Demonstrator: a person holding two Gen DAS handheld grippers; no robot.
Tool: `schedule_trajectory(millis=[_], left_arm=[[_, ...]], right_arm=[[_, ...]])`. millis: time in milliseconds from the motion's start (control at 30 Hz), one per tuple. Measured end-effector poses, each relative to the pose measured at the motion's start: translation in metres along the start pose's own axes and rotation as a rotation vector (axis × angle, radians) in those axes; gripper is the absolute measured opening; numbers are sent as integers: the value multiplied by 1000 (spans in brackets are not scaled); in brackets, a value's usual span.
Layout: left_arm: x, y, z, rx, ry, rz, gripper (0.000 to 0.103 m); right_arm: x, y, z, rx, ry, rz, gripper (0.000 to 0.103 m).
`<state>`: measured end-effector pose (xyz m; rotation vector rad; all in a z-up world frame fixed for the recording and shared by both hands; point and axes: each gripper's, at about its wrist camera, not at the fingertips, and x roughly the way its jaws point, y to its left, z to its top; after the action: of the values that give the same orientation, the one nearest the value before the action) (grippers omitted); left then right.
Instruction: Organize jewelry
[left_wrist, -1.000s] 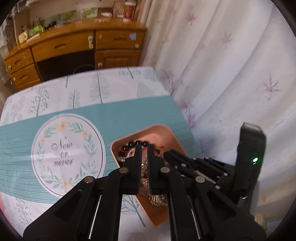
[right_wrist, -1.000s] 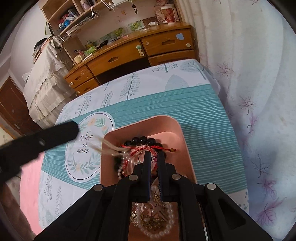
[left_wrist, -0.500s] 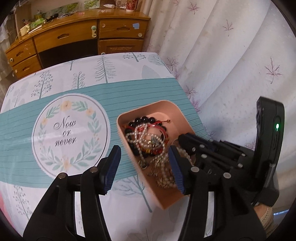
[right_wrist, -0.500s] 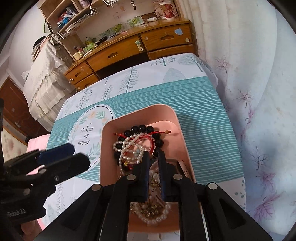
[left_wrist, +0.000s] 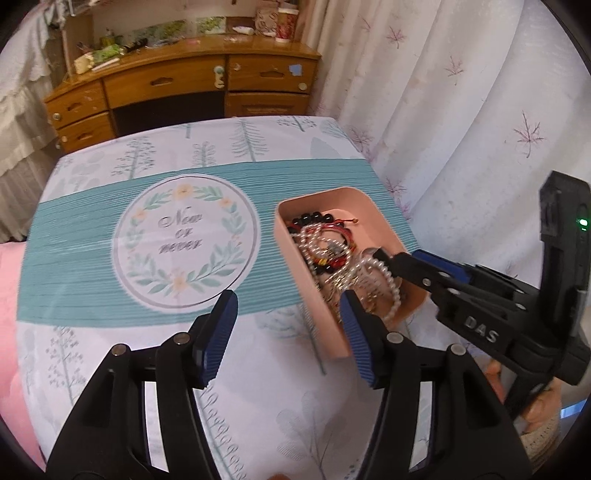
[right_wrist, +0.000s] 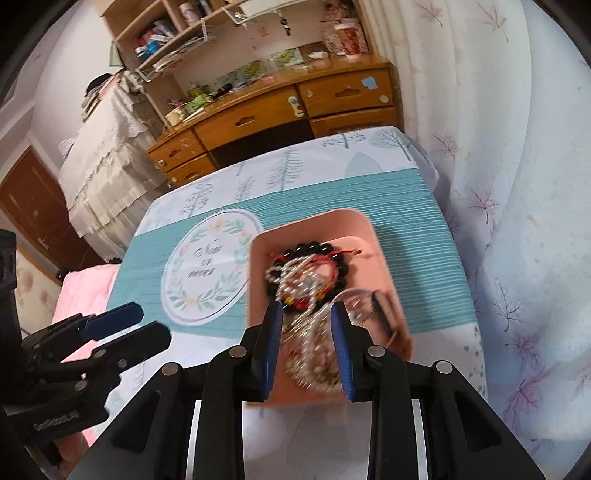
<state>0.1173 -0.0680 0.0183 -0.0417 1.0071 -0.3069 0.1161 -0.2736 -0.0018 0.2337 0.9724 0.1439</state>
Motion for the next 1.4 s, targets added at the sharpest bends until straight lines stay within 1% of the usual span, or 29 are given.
schedule_trajectory(millis=[67,200,233,300,433,533,600,633,700,800,1067,1400], left_arm=[[-12,3,-11,-12,-23,24,55],[-29,8,-33,-46,-42,58,56],[-33,8,-38,-53,-44,72,57],[-40,9,-47,-68,-50,106,62],[-59,10,-67,-109,-98,158,73],[-72,11,-78,-147,-128,181,76],[-78,9,-84,-156,-136,201,77],[-82,8,-87,-158,-146,219,78],[-86,5,-90,-155,-162,249,78],[-90,1,-95,-149,-168,281,78],[-95,-8,-99,-120,-174,326,78],[-98,-4,-100,-143,-189,344,78]], right_arm=[[-12,10,-12,-25,-2,5,27],[-30,32,-38,-77,-6,6,29],[-34,36,-45,-84,-4,7,31],[-43,44,-56,-92,-7,10,37],[-63,60,-79,-121,-19,14,38],[-74,65,-89,-116,-3,34,43],[-80,67,-94,-111,2,39,49],[-83,68,-97,-112,0,37,50],[-87,69,-99,-113,-1,36,55],[-93,69,-105,-102,-5,37,59],[-99,66,-106,-110,-6,8,59],[-102,71,-105,-140,-24,-9,59]])
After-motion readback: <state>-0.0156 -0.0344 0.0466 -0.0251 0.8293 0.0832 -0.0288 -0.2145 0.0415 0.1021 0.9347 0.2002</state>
